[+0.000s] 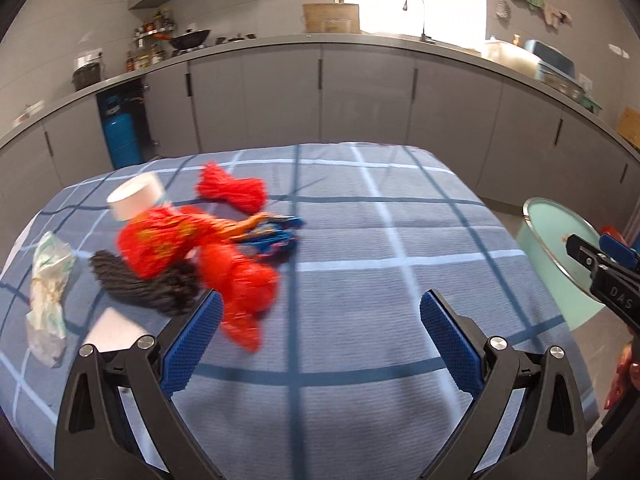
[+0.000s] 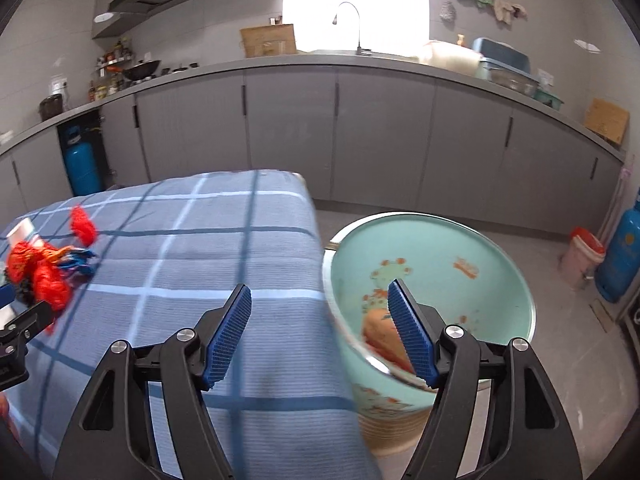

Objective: Collect trash
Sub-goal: 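Move both open tools back over the table toward the red mesh bags, then grasp the red mesh bag with the right tool while the left tool grasps the white sponge, then carry the red mesh bag and white sponge over the green bucket and release both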

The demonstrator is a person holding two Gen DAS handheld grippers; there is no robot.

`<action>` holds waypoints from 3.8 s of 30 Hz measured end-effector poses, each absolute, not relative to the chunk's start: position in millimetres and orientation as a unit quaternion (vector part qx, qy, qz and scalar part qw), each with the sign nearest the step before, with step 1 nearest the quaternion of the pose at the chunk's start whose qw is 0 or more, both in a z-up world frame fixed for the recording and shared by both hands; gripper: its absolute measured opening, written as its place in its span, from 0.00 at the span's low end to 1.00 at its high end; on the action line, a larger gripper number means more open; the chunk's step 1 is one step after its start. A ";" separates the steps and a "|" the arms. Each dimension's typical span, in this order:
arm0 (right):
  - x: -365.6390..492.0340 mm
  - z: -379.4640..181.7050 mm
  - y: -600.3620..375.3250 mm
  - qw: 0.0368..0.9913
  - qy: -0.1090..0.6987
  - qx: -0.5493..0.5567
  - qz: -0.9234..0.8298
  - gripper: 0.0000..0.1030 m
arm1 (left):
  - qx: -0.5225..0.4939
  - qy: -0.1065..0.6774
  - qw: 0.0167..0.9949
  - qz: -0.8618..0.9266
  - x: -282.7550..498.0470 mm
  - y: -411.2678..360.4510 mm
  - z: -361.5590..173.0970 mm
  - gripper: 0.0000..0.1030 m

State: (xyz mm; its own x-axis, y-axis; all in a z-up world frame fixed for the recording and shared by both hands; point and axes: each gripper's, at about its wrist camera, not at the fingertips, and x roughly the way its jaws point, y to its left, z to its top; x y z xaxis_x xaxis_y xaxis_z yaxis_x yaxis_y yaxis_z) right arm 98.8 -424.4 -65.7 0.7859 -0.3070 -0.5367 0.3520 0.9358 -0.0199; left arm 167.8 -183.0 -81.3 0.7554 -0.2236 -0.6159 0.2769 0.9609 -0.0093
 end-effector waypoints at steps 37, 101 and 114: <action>212.4 -87.2 -196.7 0.936 0.345 0.001 0.073 0.73 | 0.052 0.369 0.926 -0.057 194.0 -40.7 -123.4 0.93; 151.5 -82.5 -301.5 0.954 0.300 0.027 0.009 0.24 | 0.045 0.318 0.942 -0.098 190.2 -97.1 -105.7 0.58; 165.9 -89.9 -320.3 0.951 0.305 0.033 -0.021 0.24 | 0.091 0.306 0.944 -0.082 205.5 -130.2 -99.2 0.58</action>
State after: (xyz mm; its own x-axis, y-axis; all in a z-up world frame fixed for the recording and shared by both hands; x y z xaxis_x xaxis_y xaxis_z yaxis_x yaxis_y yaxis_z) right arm 165.9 -320.3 -89.9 0.8128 -0.0201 -0.5822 0.0603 0.9969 0.0498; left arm 205.5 -130.2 -99.2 0.7999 -0.0988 -0.5920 0.2103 0.9699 0.1224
